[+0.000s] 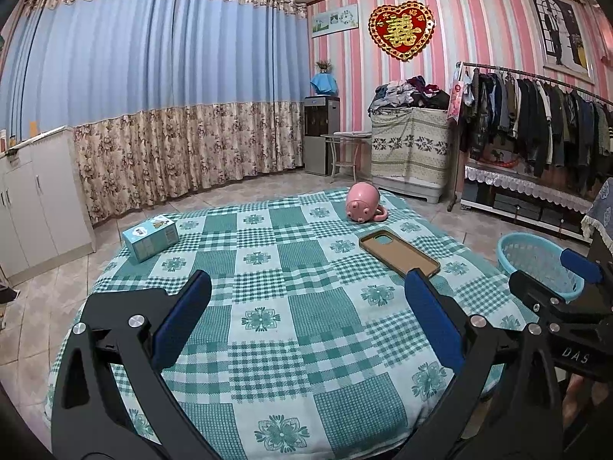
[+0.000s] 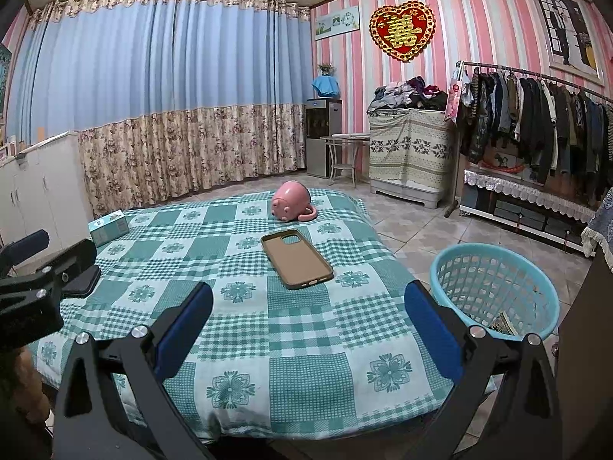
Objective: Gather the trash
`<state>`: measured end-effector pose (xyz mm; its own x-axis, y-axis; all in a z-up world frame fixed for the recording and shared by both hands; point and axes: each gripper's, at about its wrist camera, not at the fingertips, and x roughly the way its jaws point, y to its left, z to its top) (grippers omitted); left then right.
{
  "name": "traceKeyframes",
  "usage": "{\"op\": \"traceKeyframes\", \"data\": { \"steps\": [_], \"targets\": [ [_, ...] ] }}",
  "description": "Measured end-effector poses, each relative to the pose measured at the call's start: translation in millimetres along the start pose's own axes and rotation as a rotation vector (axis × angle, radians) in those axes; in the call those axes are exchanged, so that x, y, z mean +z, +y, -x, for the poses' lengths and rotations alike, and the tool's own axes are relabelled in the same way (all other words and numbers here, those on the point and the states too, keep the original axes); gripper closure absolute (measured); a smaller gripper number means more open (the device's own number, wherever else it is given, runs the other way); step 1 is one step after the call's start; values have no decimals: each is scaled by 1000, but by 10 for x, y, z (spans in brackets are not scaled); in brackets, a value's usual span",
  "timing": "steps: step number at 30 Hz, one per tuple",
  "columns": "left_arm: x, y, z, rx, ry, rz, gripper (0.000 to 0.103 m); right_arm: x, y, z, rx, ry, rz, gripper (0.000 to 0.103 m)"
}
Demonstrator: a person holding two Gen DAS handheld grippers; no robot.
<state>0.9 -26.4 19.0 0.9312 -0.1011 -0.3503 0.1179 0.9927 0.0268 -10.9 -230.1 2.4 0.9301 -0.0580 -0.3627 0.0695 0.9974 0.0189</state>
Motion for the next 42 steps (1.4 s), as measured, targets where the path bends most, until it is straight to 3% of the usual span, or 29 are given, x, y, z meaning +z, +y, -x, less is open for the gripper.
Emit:
{"op": "traceKeyframes", "data": {
  "steps": [42],
  "targets": [
    [-7, 10, 10, 1, -5, 0, 5, 39, -18, -4, -5, 2, -10, 5]
  ]
}}
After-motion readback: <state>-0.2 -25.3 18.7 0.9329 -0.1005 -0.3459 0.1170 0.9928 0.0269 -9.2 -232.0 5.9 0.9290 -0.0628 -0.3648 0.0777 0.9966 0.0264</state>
